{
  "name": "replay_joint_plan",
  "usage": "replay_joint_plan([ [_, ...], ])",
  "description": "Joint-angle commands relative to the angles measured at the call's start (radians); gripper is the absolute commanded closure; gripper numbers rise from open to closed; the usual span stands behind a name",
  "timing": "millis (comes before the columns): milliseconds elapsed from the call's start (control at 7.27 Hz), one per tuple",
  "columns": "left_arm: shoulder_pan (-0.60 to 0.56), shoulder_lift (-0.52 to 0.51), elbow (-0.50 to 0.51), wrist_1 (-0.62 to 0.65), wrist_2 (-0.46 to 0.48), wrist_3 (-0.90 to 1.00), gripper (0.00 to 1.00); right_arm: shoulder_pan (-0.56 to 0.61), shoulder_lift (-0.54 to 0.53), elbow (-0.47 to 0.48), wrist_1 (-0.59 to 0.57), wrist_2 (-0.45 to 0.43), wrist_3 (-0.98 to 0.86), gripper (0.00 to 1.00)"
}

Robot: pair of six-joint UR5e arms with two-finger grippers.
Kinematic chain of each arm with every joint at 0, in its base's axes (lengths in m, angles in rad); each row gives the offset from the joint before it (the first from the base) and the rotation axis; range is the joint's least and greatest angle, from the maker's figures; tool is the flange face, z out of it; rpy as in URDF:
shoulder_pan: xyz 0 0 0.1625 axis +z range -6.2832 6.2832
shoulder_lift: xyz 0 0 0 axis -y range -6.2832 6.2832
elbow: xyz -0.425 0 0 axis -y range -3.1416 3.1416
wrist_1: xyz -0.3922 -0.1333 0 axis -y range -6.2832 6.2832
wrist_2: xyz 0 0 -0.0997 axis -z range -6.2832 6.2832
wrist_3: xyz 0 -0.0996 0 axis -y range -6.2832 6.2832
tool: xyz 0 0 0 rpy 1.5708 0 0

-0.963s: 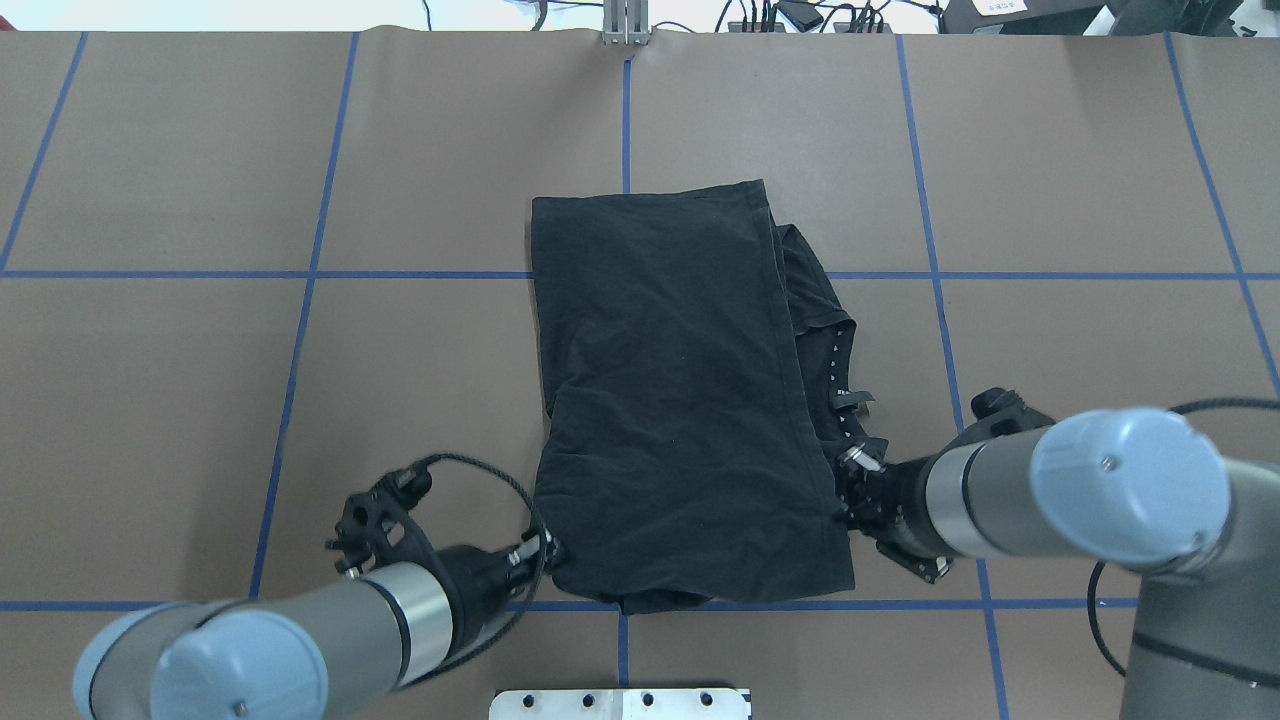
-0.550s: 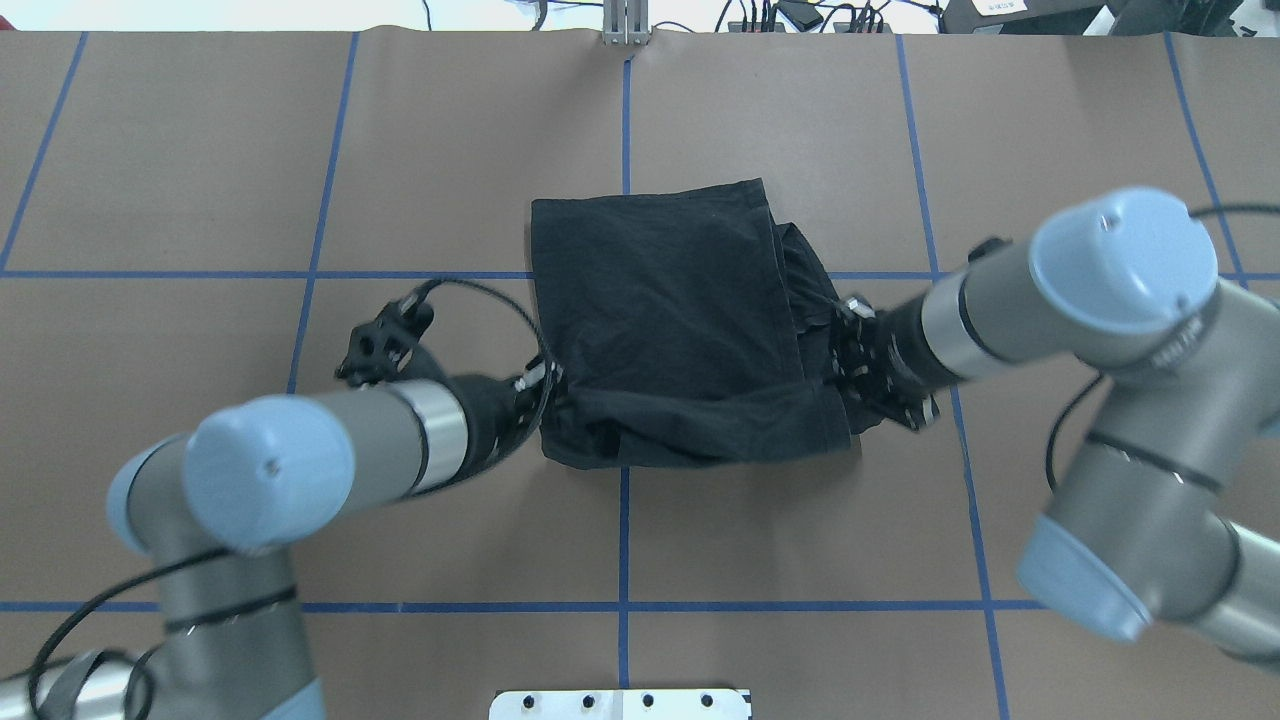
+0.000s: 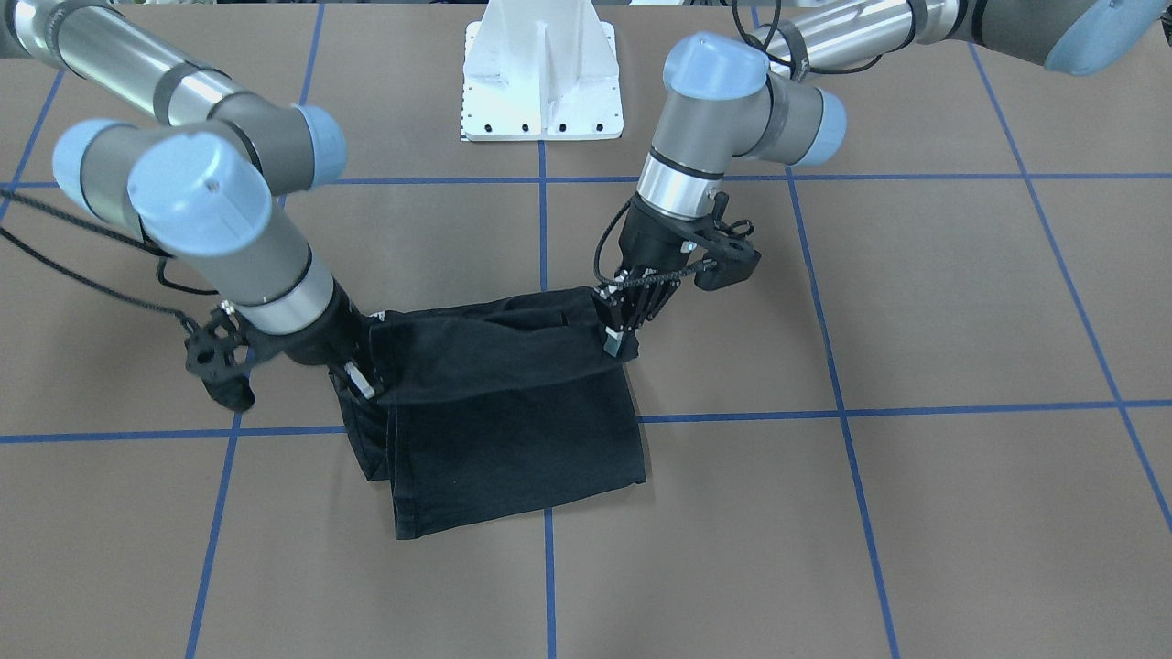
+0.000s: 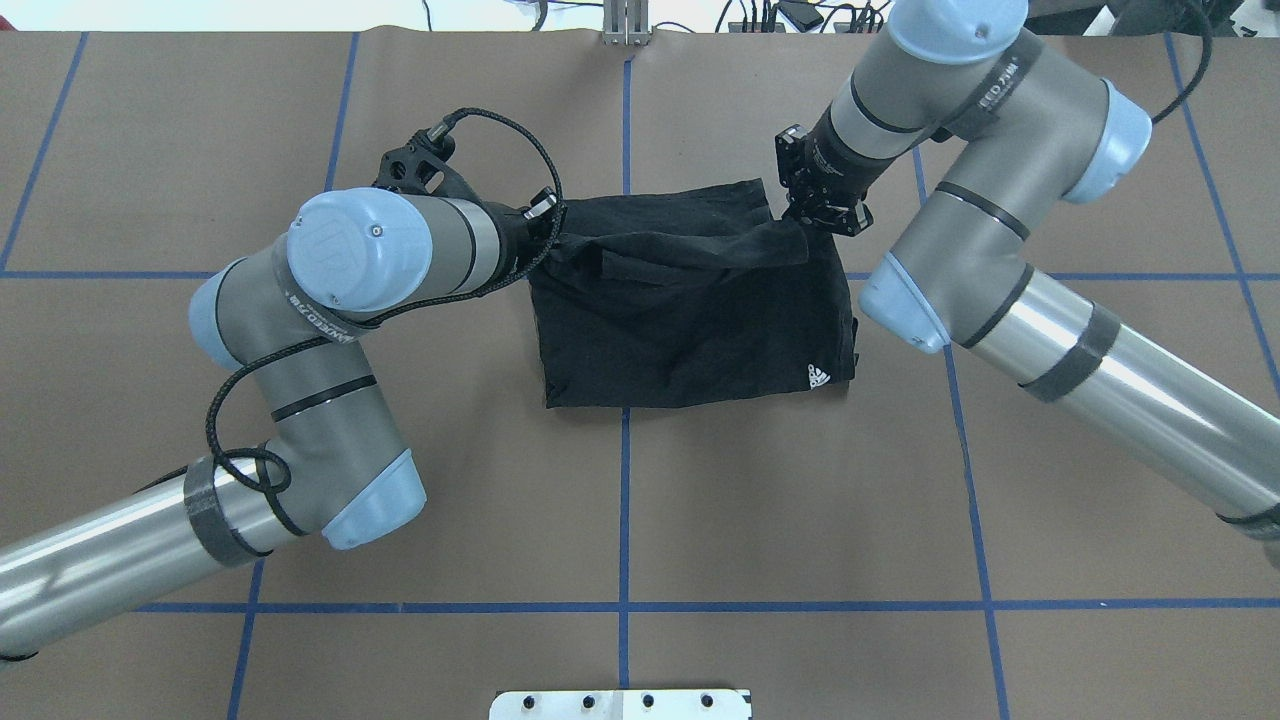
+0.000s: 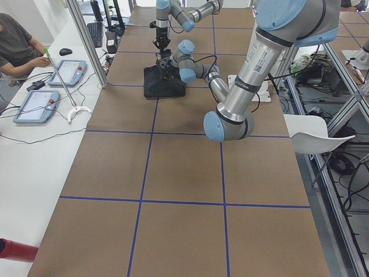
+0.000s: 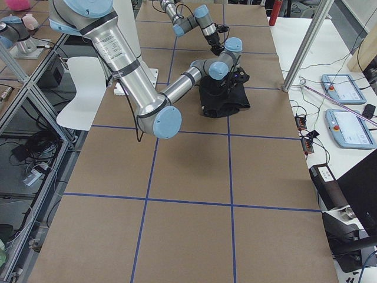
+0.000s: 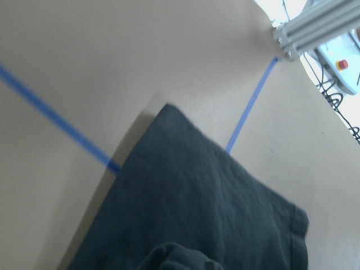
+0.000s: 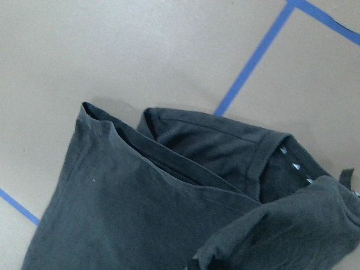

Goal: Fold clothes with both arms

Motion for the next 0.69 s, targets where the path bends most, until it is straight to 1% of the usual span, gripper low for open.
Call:
replay_joint_plan([
  [0, -0.088, -0.088, 0.309, -0.212, -0.006, 0.121, 0.36, 0.049, 0.186, -0.384, 0.133, 0.002, -0.15, 0.33],
  [138, -0.116, -0.14, 0.411, -0.258, -0.004, 0.182, 0.0, 0.064, 0.218, -0.498, 0.228, -0.001, -0.224, 0.0],
  [275, -0.133, -0.149, 0.427, -0.26, -0.004, 0.189, 0.0, 0.066, 0.225, -0.501, 0.231, -0.002, -0.27, 0.0],
  [550, -0.156, -0.163, 0.424, -0.26, -0.019, 0.206, 0.0, 0.078, 0.231, -0.499, 0.231, -0.002, -0.272, 0.0],
])
